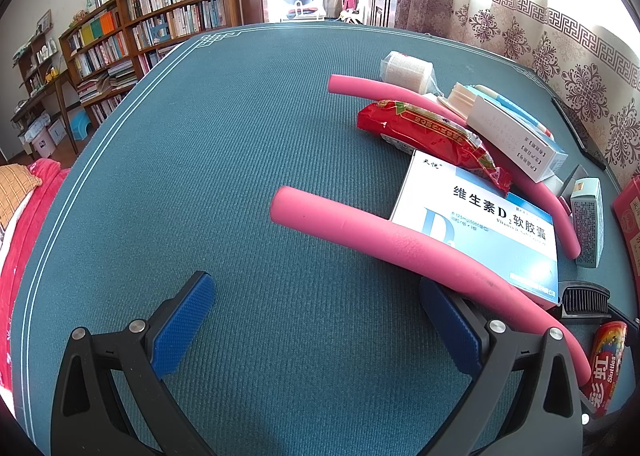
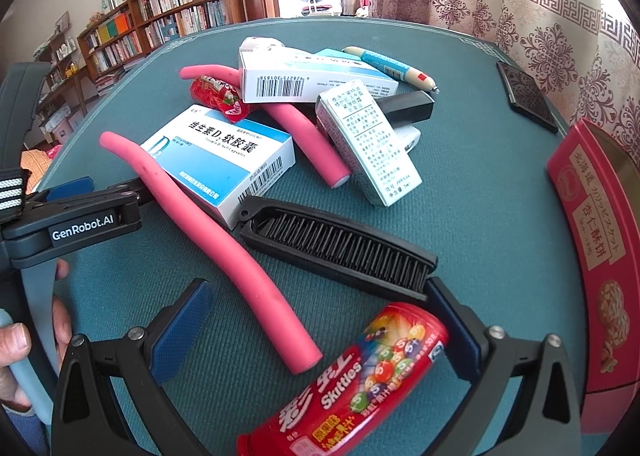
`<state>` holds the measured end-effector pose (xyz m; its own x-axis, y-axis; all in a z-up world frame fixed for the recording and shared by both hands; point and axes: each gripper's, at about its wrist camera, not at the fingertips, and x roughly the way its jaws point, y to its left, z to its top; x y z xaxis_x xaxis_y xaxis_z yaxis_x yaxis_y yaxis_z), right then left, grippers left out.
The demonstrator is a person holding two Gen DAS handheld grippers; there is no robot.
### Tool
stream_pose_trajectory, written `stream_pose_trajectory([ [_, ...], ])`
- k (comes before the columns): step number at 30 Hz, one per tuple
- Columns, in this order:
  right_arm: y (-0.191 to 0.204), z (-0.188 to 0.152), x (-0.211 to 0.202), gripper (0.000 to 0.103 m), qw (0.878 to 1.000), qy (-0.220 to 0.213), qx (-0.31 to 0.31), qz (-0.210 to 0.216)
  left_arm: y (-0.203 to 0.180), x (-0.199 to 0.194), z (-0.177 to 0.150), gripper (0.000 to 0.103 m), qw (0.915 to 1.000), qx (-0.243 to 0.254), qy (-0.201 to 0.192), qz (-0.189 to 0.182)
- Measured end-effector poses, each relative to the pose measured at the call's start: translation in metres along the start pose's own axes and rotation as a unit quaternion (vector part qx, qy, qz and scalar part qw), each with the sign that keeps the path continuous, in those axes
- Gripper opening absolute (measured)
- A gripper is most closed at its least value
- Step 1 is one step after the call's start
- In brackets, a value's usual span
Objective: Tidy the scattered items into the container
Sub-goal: 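Grasp the pink foam tube with the left tool while the right tool grasps the red Skittles tube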
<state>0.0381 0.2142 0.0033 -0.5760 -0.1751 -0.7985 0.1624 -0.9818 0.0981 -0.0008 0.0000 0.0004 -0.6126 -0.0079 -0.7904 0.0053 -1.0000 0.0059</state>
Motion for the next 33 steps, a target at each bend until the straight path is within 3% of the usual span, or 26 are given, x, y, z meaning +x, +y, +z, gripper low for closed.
stream_pose_trajectory([
  [6, -0.013, -0.005, -0.012, 0.101, 0.997, -0.012, 0.023, 0.069, 0.000, 0.000, 0.000, 0.103, 1.0000, 0.000, 0.000, 0.000],
  [9, -0.016, -0.004, -0.014, 0.092, 0.997, -0.014, 0.021, 0.075, 0.000, 0.000, 0.000, 0.103, 1.0000, 0.000, 0.000, 0.000],
  [13, -0.026, -0.004, -0.019, 0.073, 0.997, -0.007, 0.019, 0.081, -0.001, 0.000, 0.001, 0.103, 1.0000, 0.006, 0.003, -0.006],
  [16, -0.034, -0.004, -0.019, 0.073, 0.995, 0.003, 0.029, 0.100, -0.003, -0.002, 0.000, 0.103, 0.9999, 0.013, 0.005, -0.004],
  [25, -0.030, -0.023, -0.031, 0.072, 0.998, 0.006, 0.016, 0.060, -0.003, -0.018, -0.022, 0.103, 0.9997, 0.014, 0.018, -0.002],
  [33, -0.037, -0.044, -0.048, 0.058, 0.999, 0.020, -0.007, 0.023, -0.004, -0.026, -0.031, 0.103, 0.9994, 0.000, 0.034, -0.005],
])
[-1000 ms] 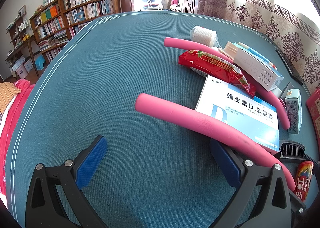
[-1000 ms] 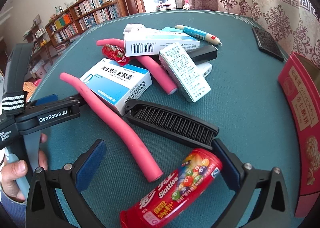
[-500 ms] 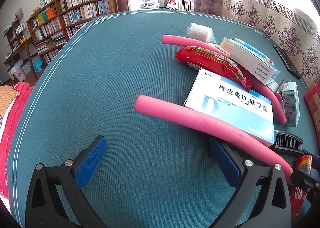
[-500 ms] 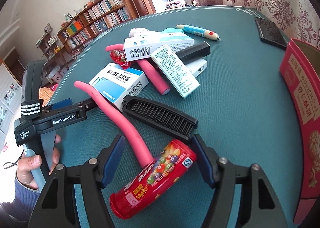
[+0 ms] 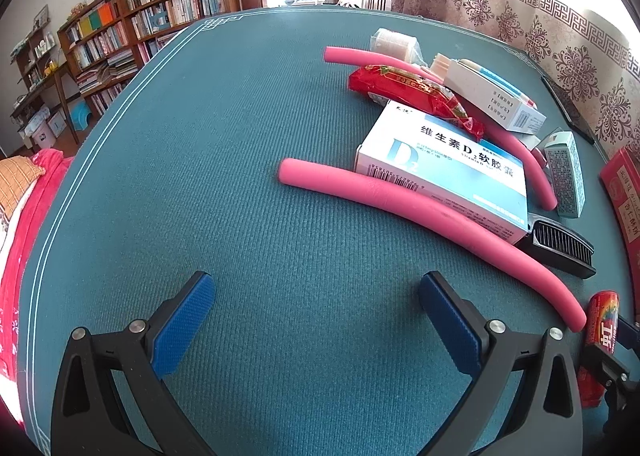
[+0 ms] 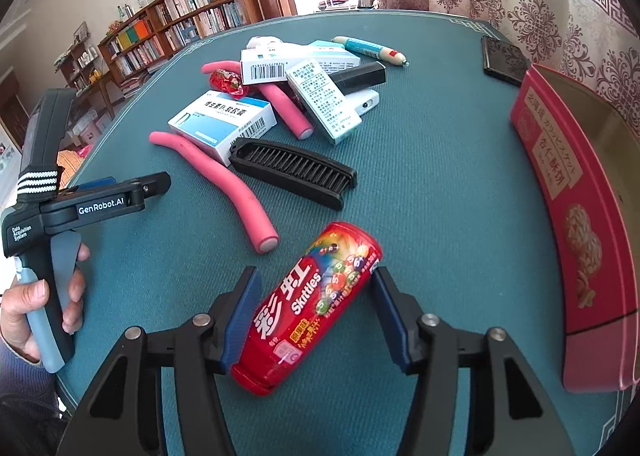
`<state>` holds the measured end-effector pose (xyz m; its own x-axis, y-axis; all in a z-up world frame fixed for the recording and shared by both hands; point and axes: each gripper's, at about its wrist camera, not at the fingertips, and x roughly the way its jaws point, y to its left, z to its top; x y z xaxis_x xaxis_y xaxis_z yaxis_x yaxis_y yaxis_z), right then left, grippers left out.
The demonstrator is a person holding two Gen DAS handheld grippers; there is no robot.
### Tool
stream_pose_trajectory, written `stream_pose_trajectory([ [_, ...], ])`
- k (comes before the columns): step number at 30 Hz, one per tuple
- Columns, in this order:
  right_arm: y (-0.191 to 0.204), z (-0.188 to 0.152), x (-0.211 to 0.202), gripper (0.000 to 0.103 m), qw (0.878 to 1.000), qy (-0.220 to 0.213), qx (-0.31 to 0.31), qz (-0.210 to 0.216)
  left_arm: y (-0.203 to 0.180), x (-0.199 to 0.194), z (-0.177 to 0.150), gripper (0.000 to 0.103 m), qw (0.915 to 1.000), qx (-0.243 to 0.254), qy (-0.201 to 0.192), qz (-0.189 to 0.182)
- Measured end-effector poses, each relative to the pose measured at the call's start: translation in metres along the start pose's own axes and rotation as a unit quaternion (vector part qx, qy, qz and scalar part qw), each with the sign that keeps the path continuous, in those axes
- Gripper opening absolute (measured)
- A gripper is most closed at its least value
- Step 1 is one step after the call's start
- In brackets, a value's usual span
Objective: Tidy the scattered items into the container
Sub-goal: 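Grasp the pink foam tube with the left tool while the right tool grasps the red Skittles tube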
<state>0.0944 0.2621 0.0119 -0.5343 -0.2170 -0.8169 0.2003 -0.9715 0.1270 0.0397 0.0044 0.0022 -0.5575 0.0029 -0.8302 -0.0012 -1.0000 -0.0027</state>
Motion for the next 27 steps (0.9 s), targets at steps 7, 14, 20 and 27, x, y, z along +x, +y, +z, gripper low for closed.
stream_pose_trajectory([
  [7, -0.021, -0.006, -0.001, 0.057, 0.999, 0.001, 0.009, -0.052, -0.016, -0.015, -0.005, 0.103, 0.9953, -0.038, 0.017, -0.088],
  [14, -0.019, -0.010, -0.002, 0.058, 0.998, -0.011, 0.004, -0.061, -0.049, -0.018, -0.006, 0.103, 0.9897, -0.068, 0.026, -0.123],
  [20, -0.018, -0.012, -0.003, 0.061, 0.998, -0.018, 0.002, -0.058, -0.096, -0.008, 0.001, 0.103, 0.9966, -0.014, 0.031, -0.074],
  [27, -0.019, -0.012, -0.003, 0.065, 0.998, -0.020, 0.004, -0.051, -0.114, -0.003, 0.007, 0.103, 0.9984, 0.035, 0.025, -0.038],
])
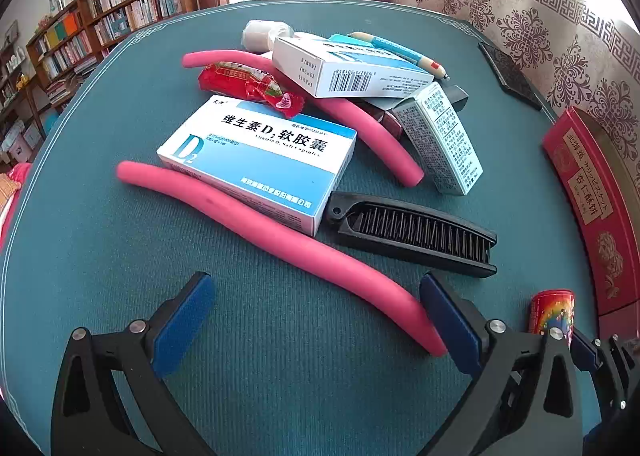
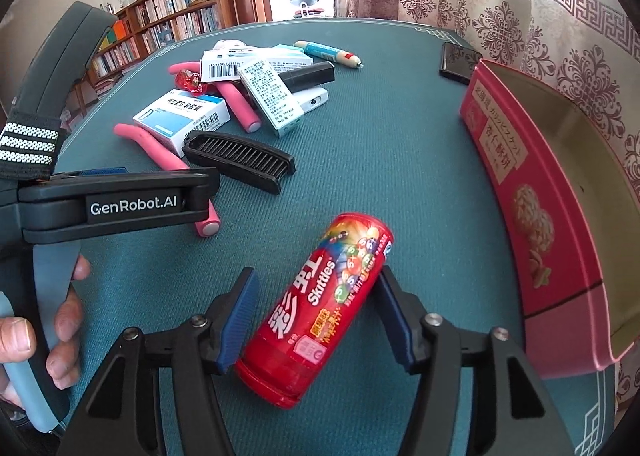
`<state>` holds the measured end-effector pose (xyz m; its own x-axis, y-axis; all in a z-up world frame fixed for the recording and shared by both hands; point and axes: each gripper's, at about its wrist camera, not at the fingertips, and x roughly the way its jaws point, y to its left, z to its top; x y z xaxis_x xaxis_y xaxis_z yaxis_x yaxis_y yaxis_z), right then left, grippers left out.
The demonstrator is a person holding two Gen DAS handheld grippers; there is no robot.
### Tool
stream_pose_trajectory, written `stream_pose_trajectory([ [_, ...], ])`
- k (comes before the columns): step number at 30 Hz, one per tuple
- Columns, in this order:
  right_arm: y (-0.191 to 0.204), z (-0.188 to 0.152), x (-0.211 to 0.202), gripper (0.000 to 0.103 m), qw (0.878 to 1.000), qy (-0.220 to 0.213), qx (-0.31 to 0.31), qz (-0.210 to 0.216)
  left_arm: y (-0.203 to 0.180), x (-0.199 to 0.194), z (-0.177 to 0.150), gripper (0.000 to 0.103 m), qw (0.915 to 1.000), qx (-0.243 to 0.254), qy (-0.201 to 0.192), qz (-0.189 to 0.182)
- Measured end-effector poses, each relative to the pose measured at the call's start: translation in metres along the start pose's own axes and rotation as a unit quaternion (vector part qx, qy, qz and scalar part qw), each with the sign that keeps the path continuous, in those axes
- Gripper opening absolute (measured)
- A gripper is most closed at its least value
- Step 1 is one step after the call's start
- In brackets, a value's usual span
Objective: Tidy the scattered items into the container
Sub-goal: 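Grasp the pink foam tube with the left tool while the right tool grasps the red Skittles tube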
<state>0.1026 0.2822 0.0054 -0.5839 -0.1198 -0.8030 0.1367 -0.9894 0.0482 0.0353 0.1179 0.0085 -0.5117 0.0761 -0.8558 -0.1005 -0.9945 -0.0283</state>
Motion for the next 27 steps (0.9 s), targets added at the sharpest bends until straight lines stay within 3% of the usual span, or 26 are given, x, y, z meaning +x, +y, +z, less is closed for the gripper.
stream_pose_trajectory([
  [7, 0.006, -0.001, 0.002, 0.074, 1.000, 0.004, -0.016, -0.002, 0.060, -0.010, -0.019, 0.103, 0.9983, -0.047, 0.032, 0.015],
  [14, 0.008, 0.000, 0.002, 0.077, 1.000, 0.010, -0.021, -0.006, 0.118, -0.022, -0.034, 0.103, 0.9917, -0.090, 0.026, 0.088],
  [27, 0.012, 0.003, 0.001, 0.077, 1.000, 0.017, -0.002, -0.008, 0.126, 0.008, 0.025, 0.103, 0.9908, -0.093, -0.001, 0.098],
])
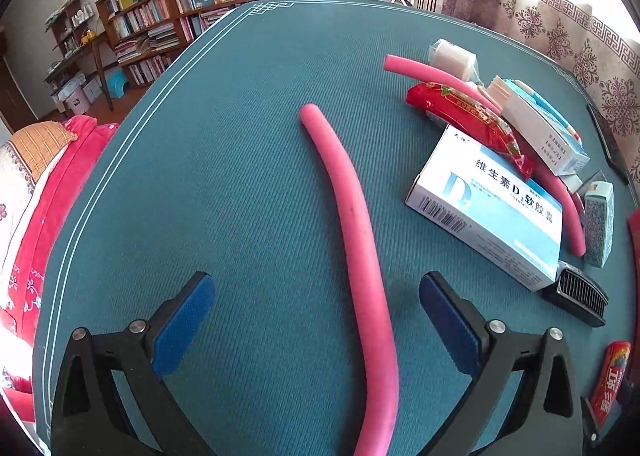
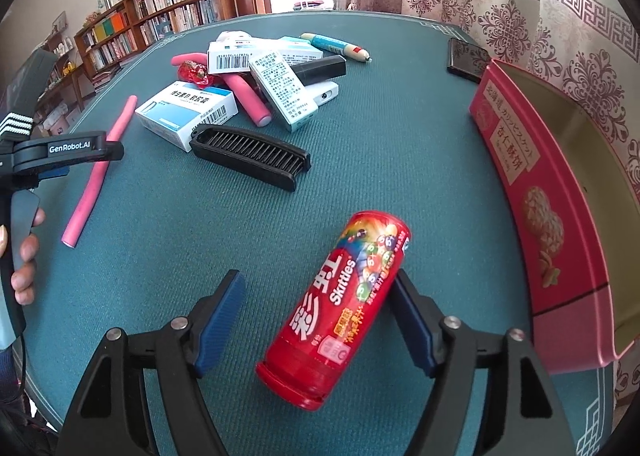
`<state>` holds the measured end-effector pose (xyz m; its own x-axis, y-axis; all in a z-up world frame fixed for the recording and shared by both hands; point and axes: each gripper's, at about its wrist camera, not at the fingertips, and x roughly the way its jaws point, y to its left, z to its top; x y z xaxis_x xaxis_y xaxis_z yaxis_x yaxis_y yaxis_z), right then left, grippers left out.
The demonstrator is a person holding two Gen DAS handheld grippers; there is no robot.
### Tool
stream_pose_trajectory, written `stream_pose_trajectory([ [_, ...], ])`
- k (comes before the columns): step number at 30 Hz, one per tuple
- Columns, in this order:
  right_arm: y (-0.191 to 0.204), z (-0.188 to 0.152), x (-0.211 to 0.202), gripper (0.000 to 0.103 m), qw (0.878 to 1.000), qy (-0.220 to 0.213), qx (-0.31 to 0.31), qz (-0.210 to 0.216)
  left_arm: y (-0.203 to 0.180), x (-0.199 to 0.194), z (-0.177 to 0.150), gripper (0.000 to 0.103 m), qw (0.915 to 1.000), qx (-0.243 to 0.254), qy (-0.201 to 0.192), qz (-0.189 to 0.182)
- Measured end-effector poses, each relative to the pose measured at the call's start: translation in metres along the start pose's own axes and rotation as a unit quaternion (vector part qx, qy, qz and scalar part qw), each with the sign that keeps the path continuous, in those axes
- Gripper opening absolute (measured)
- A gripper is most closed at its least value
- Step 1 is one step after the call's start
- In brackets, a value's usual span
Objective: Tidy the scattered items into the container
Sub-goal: 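Grasp the pink foam tube with the left tool while the right tool grasps the red Skittles tube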
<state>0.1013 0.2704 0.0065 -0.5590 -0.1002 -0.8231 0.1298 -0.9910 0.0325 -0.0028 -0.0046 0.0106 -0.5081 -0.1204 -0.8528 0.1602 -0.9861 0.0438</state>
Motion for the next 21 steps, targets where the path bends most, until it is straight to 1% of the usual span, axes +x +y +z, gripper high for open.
stream_pose_trajectory([
  [2, 0.000, -0.001, 0.000, 0.075, 1.000, 0.000, 0.000, -0.002, -0.002, 0.008, 0.002, 0.101, 0.9999, 0.001, 0.001, -0.010],
  [5, -0.002, -0.003, -0.002, 0.071, 1.000, -0.002, 0.006, -0.004, 0.001, 0.009, 0.004, 0.086, 0.9995, 0.004, -0.025, -0.020],
  [6, -0.002, -0.003, -0.003, 0.069, 1.000, -0.003, 0.007, -0.005, 0.002, 0.007, 0.003, 0.072, 0.9992, 0.005, -0.033, -0.023],
  [7, -0.002, -0.004, -0.003, 0.067, 1.000, -0.004, 0.007, -0.007, 0.003, 0.005, 0.003, 0.053, 0.9988, 0.007, -0.040, -0.026],
  [8, -0.003, -0.004, -0.004, 0.066, 1.000, -0.004, 0.007, -0.007, 0.004, 0.003, 0.003, 0.043, 0.9984, 0.008, -0.044, -0.033],
  [9, -0.003, -0.005, -0.004, 0.065, 1.000, -0.005, 0.007, -0.007, 0.005, 0.002, 0.003, 0.023, 0.9981, 0.008, -0.046, -0.041],
  [10, -0.003, -0.005, -0.005, 0.064, 1.000, -0.005, 0.006, -0.008, 0.007, 0.002, 0.003, 0.019, 0.9977, 0.006, -0.045, -0.050],
  [12, -0.002, -0.006, -0.005, 0.059, 1.000, -0.005, 0.004, -0.010, 0.010, 0.000, 0.001, 0.016, 0.9966, 0.000, -0.045, -0.069],
  [14, -0.001, -0.007, -0.006, 0.048, 1.000, -0.005, 0.000, -0.011, 0.011, -0.004, -0.005, 0.016, 0.9958, 0.001, -0.047, -0.079],
  [17, 0.002, -0.007, -0.007, 0.038, 1.000, -0.004, -0.009, -0.008, 0.004, -0.017, -0.019, 0.015, 0.9944, 0.005, -0.051, -0.092],
  [19, 0.002, -0.007, -0.007, 0.035, 1.000, -0.003, -0.011, -0.001, -0.004, -0.025, -0.018, 0.015, 0.9937, 0.009, -0.055, -0.097],
  [21, 0.001, -0.005, -0.006, 0.035, 1.000, -0.003, -0.009, 0.007, -0.005, -0.034, -0.022, 0.015, 0.9924, 0.009, -0.064, -0.105],
])
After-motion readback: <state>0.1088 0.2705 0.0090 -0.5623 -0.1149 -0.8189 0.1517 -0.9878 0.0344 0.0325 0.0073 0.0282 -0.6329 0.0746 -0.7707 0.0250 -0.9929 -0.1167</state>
